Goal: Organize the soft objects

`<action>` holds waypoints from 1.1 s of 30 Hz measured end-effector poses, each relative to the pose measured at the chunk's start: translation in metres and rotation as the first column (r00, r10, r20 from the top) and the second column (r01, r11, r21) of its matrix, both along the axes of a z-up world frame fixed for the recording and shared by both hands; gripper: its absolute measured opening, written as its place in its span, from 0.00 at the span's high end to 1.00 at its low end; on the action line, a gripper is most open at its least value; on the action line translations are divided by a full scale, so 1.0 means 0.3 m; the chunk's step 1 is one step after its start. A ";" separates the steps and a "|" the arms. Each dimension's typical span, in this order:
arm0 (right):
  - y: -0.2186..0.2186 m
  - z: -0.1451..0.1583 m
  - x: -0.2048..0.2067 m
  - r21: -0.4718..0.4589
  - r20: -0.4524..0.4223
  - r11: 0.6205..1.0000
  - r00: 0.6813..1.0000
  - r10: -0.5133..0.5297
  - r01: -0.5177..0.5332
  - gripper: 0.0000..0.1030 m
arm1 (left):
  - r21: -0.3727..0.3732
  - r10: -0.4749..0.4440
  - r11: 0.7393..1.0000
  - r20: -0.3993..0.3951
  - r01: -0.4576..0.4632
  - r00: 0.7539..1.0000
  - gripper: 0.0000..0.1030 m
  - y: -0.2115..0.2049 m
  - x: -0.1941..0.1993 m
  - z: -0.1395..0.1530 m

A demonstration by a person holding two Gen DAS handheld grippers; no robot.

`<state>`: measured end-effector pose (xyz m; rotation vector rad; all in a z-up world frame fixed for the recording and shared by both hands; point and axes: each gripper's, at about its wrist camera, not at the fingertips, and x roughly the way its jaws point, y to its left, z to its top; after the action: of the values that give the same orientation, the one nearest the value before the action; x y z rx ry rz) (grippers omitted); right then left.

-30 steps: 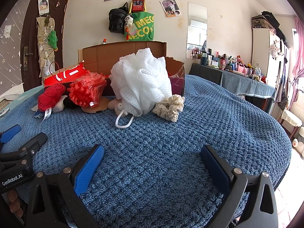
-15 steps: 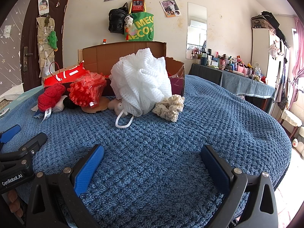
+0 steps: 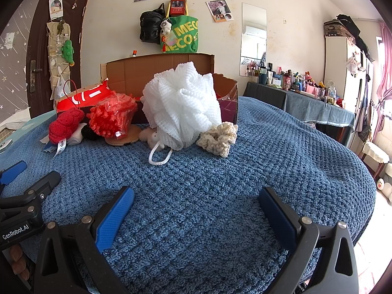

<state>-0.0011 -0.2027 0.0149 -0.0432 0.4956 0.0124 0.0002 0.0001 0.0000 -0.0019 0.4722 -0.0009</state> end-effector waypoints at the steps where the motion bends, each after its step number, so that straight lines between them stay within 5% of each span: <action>1: 0.000 0.000 0.000 0.000 0.000 1.000 1.000 0.000 0.000 0.00 | 0.000 0.000 1.000 0.000 0.000 1.000 0.00 0.000 0.000 0.000; 19: 0.004 -0.005 -0.013 0.003 -0.003 1.000 1.000 0.002 -0.002 0.00 | -0.002 -0.009 1.000 -0.006 0.009 1.000 0.00 -0.001 -0.004 0.002; 33: 0.022 0.146 0.057 0.012 0.038 0.999 0.999 0.034 -0.035 0.00 | -0.013 -0.030 0.999 0.025 0.030 0.999 0.00 0.043 0.061 0.131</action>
<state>0.0162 -0.1962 0.0588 -0.0390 0.4573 0.0484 0.0183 0.0130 0.0394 -0.0079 0.4469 -0.0335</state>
